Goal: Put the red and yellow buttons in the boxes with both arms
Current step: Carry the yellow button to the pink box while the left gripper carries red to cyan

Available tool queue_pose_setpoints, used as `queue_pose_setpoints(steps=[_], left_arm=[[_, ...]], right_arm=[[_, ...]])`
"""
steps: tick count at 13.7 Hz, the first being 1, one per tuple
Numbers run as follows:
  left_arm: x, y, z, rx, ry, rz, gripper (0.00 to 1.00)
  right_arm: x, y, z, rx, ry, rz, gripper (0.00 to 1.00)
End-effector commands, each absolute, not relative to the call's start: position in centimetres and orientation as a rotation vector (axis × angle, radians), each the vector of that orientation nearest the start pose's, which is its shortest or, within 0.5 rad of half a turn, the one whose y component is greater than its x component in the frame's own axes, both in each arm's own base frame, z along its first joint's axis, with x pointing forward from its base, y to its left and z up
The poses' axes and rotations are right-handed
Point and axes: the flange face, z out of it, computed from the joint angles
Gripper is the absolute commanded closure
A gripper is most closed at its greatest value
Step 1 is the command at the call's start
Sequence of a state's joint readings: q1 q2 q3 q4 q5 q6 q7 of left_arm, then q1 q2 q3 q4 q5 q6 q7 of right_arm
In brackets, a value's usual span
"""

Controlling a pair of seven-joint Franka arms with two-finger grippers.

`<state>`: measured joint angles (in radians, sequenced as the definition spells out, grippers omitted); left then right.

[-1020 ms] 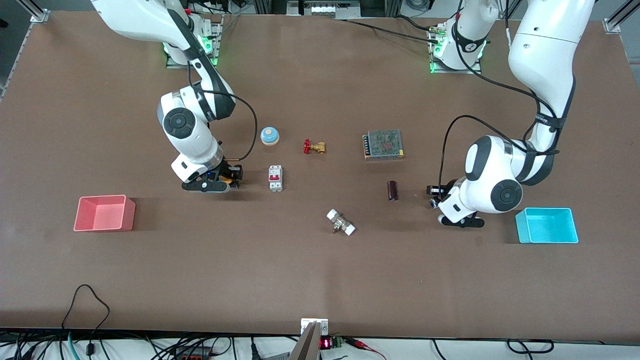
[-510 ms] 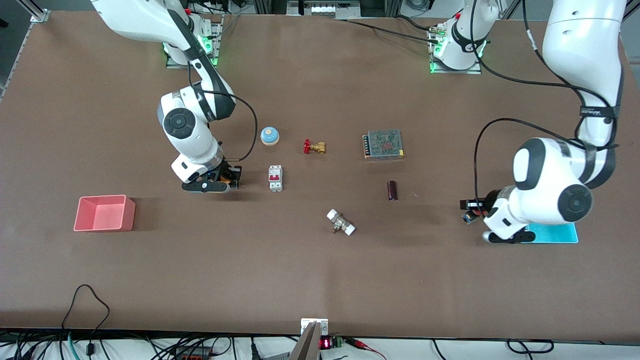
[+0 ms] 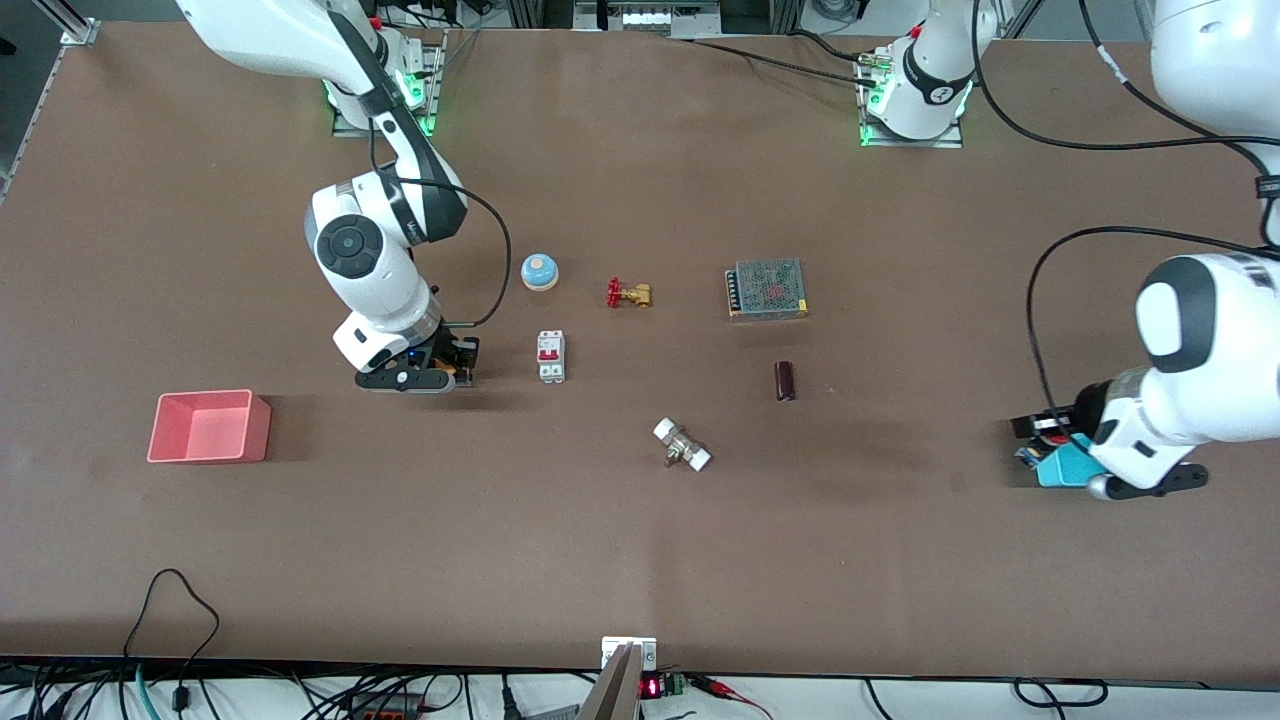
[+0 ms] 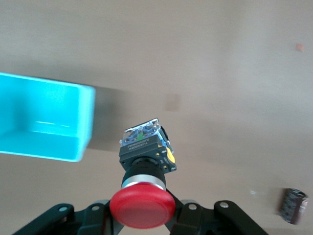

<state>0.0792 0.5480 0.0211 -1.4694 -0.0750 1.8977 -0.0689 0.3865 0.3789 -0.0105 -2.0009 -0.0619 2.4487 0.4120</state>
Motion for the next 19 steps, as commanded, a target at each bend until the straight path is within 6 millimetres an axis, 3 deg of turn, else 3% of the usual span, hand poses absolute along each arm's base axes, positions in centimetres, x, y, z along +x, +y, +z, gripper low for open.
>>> queue_pose_setpoints(steps=[1, 4, 7, 8, 11, 13, 15, 19], left_arm=[[68.4, 10.4, 34.0, -3.166, -0.279, 0.234, 0.76], [69.7, 12.3, 34.3, -3.167, -0.272, 0.187, 0.76], [69.7, 13.1, 34.1, -3.135, -0.256, 0.195, 0.78], [69.9, 13.8, 34.1, -3.131, -0.232, 0.186, 0.79], [70.3, 16.6, 33.1, -3.14, -0.168, 0.174, 0.82], [70.1, 17.7, 32.3, -3.147, -0.12, 0.186, 0.83], [69.6, 19.3, 31.5, -3.15, -0.035, 0.199, 0.82], [69.8, 18.8, 30.3, -3.145, -0.01, 0.223, 0.82]], right_arm=[[58.4, 19.4, 35.6, -3.183, -0.099, -0.087, 0.63], [59.6, 12.8, 42.1, -3.189, -0.184, -0.095, 0.64], [60.8, 4.8, 44.1, -3.191, -0.225, -0.135, 0.64], [61.3, 2.9, 44.4, -3.192, -0.238, -0.149, 0.64], [63.3, -2.6, 42.0, -3.213, -0.251, -0.17, 0.64], [64.6, -6.1, 39.9, -3.22, -0.366, -0.262, 0.68], [65.4, -7.7, 38.5, -3.229, -0.395, -0.269, 0.7], [66.0, -9.8, 35.7, -3.234, -0.392, -0.292, 0.7]])
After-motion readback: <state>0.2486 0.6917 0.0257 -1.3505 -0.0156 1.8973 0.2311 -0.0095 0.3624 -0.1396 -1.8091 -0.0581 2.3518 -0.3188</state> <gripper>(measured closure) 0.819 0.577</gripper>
